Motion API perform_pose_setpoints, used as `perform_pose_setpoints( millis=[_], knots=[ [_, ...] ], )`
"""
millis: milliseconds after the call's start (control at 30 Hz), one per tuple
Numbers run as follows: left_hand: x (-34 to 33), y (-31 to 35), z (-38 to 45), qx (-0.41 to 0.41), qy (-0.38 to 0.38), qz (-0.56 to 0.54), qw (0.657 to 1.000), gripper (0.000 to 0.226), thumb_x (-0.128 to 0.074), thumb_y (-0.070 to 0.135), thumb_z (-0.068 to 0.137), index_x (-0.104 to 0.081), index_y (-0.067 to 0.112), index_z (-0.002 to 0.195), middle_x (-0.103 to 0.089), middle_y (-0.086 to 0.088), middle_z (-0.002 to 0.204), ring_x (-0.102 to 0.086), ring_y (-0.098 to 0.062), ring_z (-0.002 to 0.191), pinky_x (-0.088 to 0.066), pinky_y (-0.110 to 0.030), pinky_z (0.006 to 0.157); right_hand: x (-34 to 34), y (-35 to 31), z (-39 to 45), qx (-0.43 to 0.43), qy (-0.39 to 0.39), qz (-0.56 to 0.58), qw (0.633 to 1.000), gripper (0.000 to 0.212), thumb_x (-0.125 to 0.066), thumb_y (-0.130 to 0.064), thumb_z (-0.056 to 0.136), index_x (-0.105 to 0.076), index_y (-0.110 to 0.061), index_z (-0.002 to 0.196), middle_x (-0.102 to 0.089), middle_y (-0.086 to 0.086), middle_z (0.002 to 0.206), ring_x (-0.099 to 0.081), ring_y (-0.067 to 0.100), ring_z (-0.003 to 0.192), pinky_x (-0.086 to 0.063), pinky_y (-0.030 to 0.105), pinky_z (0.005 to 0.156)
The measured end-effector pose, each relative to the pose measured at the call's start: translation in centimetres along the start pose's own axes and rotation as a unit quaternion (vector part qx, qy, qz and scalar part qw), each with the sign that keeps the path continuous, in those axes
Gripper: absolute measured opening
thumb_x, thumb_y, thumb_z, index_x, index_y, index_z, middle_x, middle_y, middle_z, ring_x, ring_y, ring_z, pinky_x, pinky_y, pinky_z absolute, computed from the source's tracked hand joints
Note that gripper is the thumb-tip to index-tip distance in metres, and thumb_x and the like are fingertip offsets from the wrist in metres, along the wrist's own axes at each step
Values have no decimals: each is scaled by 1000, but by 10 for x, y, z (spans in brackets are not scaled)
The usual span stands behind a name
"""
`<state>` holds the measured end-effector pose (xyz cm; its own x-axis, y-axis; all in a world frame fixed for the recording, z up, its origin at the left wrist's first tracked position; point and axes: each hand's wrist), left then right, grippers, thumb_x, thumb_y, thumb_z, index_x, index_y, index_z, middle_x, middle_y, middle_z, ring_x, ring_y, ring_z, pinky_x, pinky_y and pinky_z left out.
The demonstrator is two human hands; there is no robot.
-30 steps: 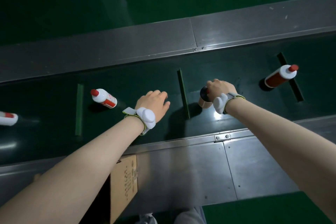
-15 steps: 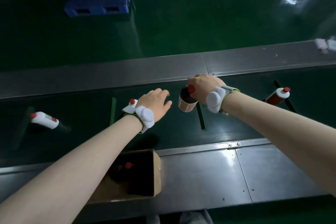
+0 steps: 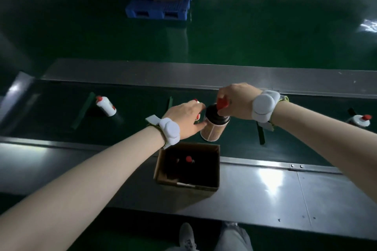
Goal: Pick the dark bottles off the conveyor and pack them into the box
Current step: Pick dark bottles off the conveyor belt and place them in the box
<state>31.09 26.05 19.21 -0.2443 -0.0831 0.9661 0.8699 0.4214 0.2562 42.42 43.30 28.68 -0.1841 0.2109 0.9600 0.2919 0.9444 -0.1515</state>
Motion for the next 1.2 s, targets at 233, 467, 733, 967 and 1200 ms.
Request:
perform_pose_setpoints(
  millis=[233, 467, 733, 967, 1200],
  knots=[
    [-43, -24, -58, 42, -50, -23, 998, 41, -55, 57, 102, -58, 25, 127, -69, 4, 114, -72, -23, 91, -60, -40, 69, -64, -46, 13, 22, -99, -2, 995, 27, -75, -31, 89, -70, -18, 113, -71, 2, 107, -68, 25, 98, -54, 35, 85],
    [-104, -25, -70, 91, -117, -80, 986, 33, -57, 44, 105, -64, 25, 132, -75, 2, 126, -75, -27, 109, -59, -39, 80, -136, -43, 29, 19, -176, -2, 984, 32, -80, -33, 83, -48, -34, 78, -60, -2, 97, -54, 16, 87, -45, 27, 77],
    [-161, -41, -66, 140, -243, -94, 955, 46, -55, 41, 106, -58, 22, 147, -65, -5, 139, -69, -31, 121, -59, -47, 97, -208, -41, 45, -36, -249, -40, 967, 28, -72, -20, 90, -70, -11, 116, -69, 10, 113, -68, 31, 104, -55, 38, 85],
    [-186, -49, -60, 154, -243, -84, 954, 46, -52, 40, 107, -54, 26, 151, -64, -6, 138, -63, -34, 125, -59, -48, 94, -262, -39, 68, -90, -229, -77, 966, 28, -54, -7, 99, -70, -17, 120, -68, 6, 124, -67, 32, 110, -44, 38, 60],
    [-208, -47, -51, 169, -275, -64, 944, 40, -51, 39, 108, -57, 20, 142, -62, -9, 134, -67, -37, 113, -61, -49, 87, -315, -15, 80, -29, -186, -83, 979, 31, -47, -7, 97, -73, -16, 113, -74, 9, 113, -73, 31, 98, -46, 36, 63]
  ],
)
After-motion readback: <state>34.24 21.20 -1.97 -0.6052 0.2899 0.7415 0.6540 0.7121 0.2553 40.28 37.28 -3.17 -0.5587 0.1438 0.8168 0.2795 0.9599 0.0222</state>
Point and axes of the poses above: each hand's wrist, its own z-axis towards the middle knuckle, its own x-axis out of the back of the hand, y = z × x
